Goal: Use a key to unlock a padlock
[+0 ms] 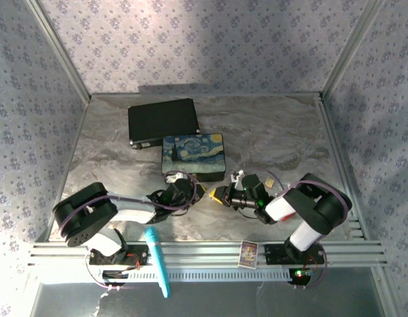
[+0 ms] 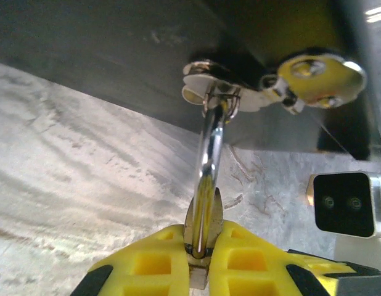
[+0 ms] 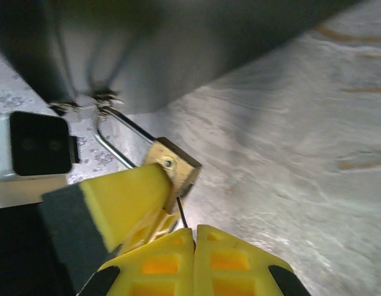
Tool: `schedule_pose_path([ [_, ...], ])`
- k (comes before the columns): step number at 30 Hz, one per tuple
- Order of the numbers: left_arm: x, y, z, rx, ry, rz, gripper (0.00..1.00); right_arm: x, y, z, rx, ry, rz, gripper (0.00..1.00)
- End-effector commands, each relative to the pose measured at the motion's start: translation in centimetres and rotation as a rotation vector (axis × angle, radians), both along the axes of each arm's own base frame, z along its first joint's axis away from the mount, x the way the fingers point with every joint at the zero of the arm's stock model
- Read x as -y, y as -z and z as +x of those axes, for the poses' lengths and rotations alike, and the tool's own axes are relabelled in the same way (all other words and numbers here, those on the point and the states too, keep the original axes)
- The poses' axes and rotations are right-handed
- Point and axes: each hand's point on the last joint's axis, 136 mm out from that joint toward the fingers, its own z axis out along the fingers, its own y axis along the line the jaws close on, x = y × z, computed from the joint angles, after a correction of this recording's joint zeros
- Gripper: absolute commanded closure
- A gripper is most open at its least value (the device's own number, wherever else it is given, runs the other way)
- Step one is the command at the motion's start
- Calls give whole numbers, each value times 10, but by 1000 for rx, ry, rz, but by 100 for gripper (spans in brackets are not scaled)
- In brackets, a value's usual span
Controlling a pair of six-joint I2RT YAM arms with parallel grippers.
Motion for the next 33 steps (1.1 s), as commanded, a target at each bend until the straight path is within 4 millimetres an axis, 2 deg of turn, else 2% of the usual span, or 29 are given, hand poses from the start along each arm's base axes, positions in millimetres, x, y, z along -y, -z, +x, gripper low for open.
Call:
schedule_pose_path([
  [1,-3,-8,3,-33,-62,-79,100,-2,-10,3,23,-1,51,100],
  [7,-5,-15,3,-43,-84,-125,100,-12,-8,6,20,-12,72,100],
  [13,-18,-13,5,-53,-137,-104,100,-1,2,4,-2,20,54,100],
  [22,-15,-21,7,-44,-137,-139,100,-17,-1,5,-1,-14,91,100],
  [26,-12,-22,6,-44,-122,-140,100,-20,-5,7,14,-12,114,100],
  [33,-19,-17,5,-54,-147,-118,100,-15,3,4,-2,2,94,100],
])
